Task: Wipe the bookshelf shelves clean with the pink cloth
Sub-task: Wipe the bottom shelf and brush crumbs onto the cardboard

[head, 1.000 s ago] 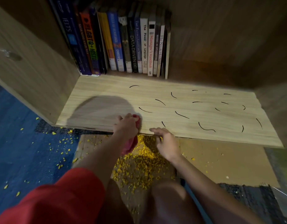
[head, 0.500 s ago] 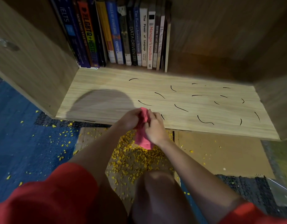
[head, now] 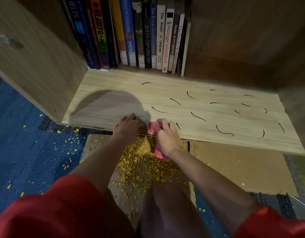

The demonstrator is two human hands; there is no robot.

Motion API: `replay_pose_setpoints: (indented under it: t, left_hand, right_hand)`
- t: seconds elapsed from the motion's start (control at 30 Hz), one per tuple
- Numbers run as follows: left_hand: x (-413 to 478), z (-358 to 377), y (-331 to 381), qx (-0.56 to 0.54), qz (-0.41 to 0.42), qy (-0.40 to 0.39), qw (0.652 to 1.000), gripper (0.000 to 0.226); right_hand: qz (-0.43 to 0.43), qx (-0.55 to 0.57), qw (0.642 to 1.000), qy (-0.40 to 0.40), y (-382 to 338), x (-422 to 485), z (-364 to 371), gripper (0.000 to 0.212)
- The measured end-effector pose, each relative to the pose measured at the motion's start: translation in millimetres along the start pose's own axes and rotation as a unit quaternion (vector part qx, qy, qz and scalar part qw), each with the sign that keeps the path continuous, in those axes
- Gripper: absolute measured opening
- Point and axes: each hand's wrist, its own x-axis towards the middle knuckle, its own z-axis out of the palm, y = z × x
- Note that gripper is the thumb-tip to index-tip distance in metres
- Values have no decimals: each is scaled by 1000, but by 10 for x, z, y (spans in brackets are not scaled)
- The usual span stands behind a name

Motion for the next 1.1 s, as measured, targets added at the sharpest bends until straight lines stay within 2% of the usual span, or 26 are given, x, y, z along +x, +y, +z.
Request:
replay_pose_setpoints:
  t: [0.1,0.23,0.43,0.57,0.67,0.73,0.83,0.93,1.1]
  left_hand:
    - [-23,13,-9,1,-4,-1,1000,64]
    - [-74,31,41,-10,-13,22,1000,64]
    - [-88,17,82,-6,-24,22,999,60]
    - [-123,-32,183,-3,-24,43,999,50]
    - [-119,-16,337,-1,13,65,998,52]
    - [-96,-11,463,-20,17,59,998,55]
    - [-82,45,568,-29,4,28,999,59]
    - [-96,122,591,-22,-7,16,1000,69]
    - [-49,114,630,-19,-18,22,999,66]
  right_hand:
    - [42,26,999,9,-135,92,-80,52]
    - [13,21,1000,-10,-131,81,-46,55]
    - [35,-14,999,2,60,-129,-36,64]
    - [33,22,999,7,227,-245,-81,50]
    - [70,75,993,53,440,-298,-175,47]
    - [101,103,987,74,574,-287,-245,40]
    - [119,82,986,86,756,-103,-260,29]
    - [100,66,989,81,757,92,-180,29]
    - [23,-15,997,79,733,-221,18,42]
